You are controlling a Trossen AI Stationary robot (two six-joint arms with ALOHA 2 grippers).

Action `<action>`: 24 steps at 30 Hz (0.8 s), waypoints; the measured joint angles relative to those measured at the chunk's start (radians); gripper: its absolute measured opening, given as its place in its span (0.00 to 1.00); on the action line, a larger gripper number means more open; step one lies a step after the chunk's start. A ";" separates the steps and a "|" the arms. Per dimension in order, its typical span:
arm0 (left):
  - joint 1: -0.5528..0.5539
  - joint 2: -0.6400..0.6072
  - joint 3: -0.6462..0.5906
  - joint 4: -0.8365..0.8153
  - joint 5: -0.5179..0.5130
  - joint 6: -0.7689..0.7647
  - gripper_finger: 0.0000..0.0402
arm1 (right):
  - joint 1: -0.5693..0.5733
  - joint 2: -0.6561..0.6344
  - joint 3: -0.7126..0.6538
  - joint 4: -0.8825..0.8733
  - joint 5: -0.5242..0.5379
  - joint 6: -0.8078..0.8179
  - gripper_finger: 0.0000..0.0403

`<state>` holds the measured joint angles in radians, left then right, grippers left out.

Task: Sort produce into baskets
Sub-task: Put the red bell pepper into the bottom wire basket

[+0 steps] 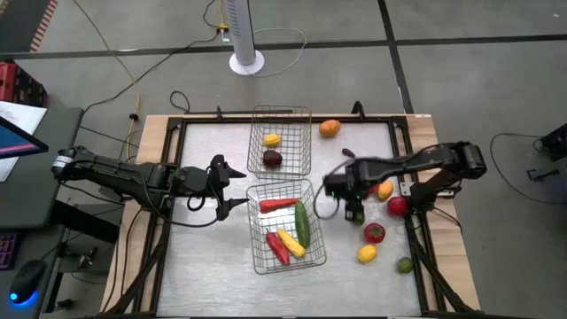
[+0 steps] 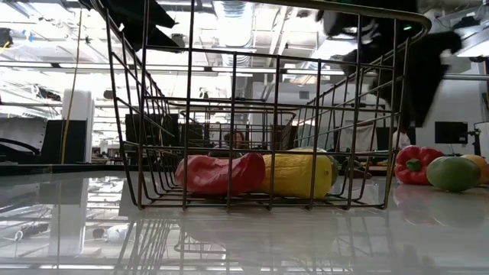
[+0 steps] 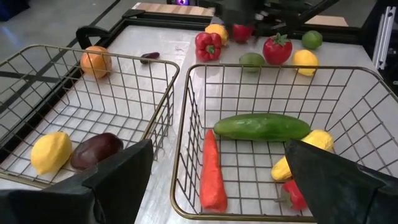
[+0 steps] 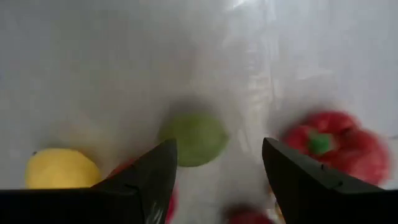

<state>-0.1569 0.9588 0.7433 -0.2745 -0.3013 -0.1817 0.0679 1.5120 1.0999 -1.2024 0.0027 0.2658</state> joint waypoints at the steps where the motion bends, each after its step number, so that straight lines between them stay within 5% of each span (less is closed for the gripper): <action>1: 0.000 0.000 0.000 0.000 0.000 -0.001 0.88 | 0.026 0.000 -0.014 0.009 -0.004 0.025 0.66; 13: 0.000 0.000 0.000 0.001 -0.001 -0.017 0.88 | 0.106 -0.002 -0.077 0.010 0.025 0.199 0.66; 24: 0.000 0.000 0.000 -0.004 -0.001 -0.016 0.88 | 0.117 -0.002 -0.077 -0.025 -0.130 0.169 0.66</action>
<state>-0.1566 0.9588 0.7433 -0.2787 -0.3023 -0.1972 0.1844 1.5105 1.0229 -1.2271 -0.1270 0.4343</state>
